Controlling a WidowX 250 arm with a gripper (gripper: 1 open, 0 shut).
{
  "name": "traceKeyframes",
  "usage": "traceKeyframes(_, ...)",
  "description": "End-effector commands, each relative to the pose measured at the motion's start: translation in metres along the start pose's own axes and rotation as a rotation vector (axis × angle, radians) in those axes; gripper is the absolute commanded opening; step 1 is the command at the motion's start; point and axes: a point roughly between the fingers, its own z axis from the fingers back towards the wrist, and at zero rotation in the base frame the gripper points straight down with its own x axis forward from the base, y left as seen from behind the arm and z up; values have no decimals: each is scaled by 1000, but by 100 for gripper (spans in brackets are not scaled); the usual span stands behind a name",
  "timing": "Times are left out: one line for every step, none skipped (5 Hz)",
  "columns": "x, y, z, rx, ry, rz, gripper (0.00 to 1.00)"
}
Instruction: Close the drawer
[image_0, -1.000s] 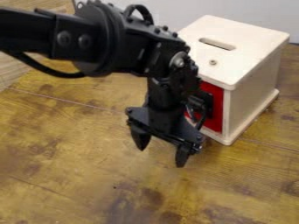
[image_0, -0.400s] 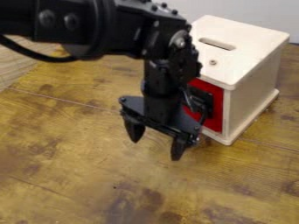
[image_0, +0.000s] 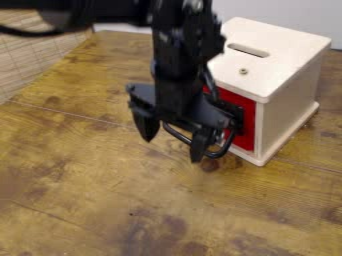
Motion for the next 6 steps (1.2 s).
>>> traceKeyframes(22,17,48,4,-105,35,100)
traceKeyframes(29,41,77,30,-134,70,100)
traceKeyframes(31,42,72,25,-152,71,100)
traceKeyframes(28,40,67,19,-149,67,100)
traceKeyframes(26,34,56,4,-156,41,100)
traceKeyframes(24,28,45,-9,-162,35,100)
